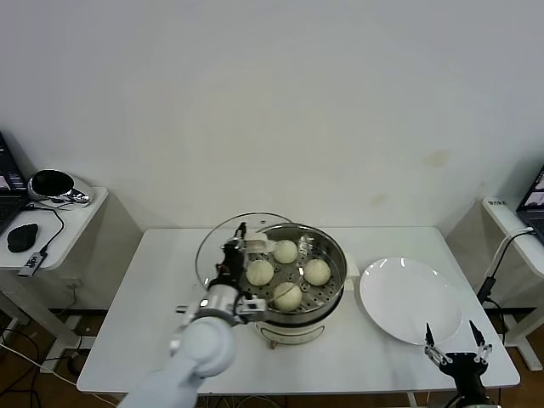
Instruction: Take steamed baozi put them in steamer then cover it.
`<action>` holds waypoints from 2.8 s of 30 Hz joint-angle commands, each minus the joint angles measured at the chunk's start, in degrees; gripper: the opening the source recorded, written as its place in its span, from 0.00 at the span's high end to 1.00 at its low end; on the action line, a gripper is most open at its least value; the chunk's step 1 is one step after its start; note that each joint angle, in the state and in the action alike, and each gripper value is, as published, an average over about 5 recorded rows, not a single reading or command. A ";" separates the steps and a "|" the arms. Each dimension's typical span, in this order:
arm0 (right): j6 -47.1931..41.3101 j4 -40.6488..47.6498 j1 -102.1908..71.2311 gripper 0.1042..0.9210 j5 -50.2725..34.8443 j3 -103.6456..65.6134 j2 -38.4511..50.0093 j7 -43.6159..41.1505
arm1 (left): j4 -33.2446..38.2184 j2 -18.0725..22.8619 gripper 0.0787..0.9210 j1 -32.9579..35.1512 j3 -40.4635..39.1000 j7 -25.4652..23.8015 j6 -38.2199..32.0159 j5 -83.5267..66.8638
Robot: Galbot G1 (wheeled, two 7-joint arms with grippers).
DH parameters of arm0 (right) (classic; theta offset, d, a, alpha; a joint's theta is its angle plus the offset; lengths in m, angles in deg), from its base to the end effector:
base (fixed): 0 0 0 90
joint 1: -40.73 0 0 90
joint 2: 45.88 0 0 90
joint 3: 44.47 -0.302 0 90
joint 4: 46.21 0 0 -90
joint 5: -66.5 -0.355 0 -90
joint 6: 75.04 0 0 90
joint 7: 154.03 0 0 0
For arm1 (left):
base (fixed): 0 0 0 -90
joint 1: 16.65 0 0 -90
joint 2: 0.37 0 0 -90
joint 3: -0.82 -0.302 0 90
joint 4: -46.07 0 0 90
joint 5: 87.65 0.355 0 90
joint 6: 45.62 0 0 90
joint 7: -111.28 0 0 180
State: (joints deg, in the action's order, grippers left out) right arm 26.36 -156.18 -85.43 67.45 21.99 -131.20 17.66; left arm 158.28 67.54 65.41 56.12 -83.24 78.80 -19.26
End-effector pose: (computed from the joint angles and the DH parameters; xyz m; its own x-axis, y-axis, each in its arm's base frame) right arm 0.1471 -0.1476 -0.3172 -0.9849 0.1598 0.0663 0.1325 0.9431 -0.3051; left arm 0.2988 -0.1103 -0.1864 -0.9924 0.1216 0.0210 0.0351 0.1154 0.9927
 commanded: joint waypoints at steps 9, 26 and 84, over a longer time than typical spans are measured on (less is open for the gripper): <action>0.55 1.95 0.70 0.12 1.78 0.94 -0.20 0.46 | -10.61 15.46 0.91 -3.71 -6.90 -4.32 2.37 14.96; 1.20 2.40 0.62 0.12 1.66 1.56 0.16 0.16 | -13.41 16.28 0.91 -2.12 -5.82 -3.67 1.58 17.18; 1.19 3.80 -2.76 0.12 -6.88 10.22 8.08 -2.43 | 15.02 5.37 0.12 57.50 32.70 26.63 -37.19 -78.72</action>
State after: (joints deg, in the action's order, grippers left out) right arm 28.41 -152.14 -86.08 64.50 28.56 -126.33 15.94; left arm 173.65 73.96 105.18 78.16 -61.84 56.66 -61.81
